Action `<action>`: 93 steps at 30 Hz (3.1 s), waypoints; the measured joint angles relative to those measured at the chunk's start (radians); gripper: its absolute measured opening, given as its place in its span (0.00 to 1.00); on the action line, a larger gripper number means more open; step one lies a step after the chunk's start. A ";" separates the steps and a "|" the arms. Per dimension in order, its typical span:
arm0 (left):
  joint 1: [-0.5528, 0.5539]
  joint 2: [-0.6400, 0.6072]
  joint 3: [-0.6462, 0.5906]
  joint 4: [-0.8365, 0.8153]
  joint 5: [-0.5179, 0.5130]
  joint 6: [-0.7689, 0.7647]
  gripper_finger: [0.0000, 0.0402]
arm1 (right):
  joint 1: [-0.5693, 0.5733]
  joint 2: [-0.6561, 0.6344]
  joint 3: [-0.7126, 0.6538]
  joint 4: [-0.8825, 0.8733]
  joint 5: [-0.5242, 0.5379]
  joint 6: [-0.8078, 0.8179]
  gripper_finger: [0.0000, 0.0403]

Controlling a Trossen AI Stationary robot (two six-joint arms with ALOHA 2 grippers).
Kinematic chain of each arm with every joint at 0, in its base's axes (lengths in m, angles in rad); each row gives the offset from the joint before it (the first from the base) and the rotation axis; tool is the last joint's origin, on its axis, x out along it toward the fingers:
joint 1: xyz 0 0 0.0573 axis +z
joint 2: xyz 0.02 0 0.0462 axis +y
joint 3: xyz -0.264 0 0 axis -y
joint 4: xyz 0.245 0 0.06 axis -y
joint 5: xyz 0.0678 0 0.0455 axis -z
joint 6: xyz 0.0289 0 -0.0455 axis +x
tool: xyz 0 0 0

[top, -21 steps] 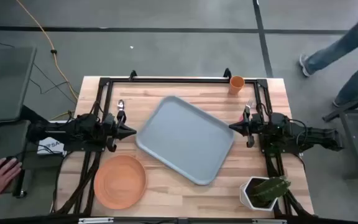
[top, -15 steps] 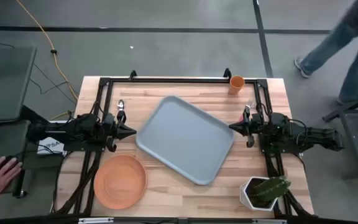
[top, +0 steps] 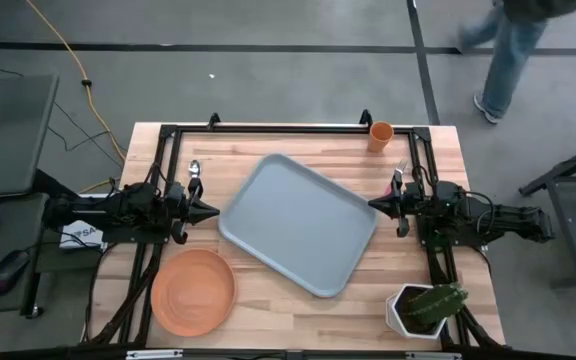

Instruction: Pick and place plate/cup/fork/spoon on tray

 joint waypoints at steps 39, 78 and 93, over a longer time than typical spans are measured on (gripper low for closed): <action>0.000 0.000 0.000 0.000 0.000 0.000 0.00 | 0.000 0.000 0.000 0.000 0.000 0.000 0.00; 0.000 0.000 0.000 0.000 0.000 0.000 0.00 | 0.000 0.000 0.000 0.015 -0.001 0.120 0.00; 0.000 0.000 0.000 0.000 0.000 0.000 0.00 | 0.000 0.000 0.055 0.599 0.399 0.585 0.00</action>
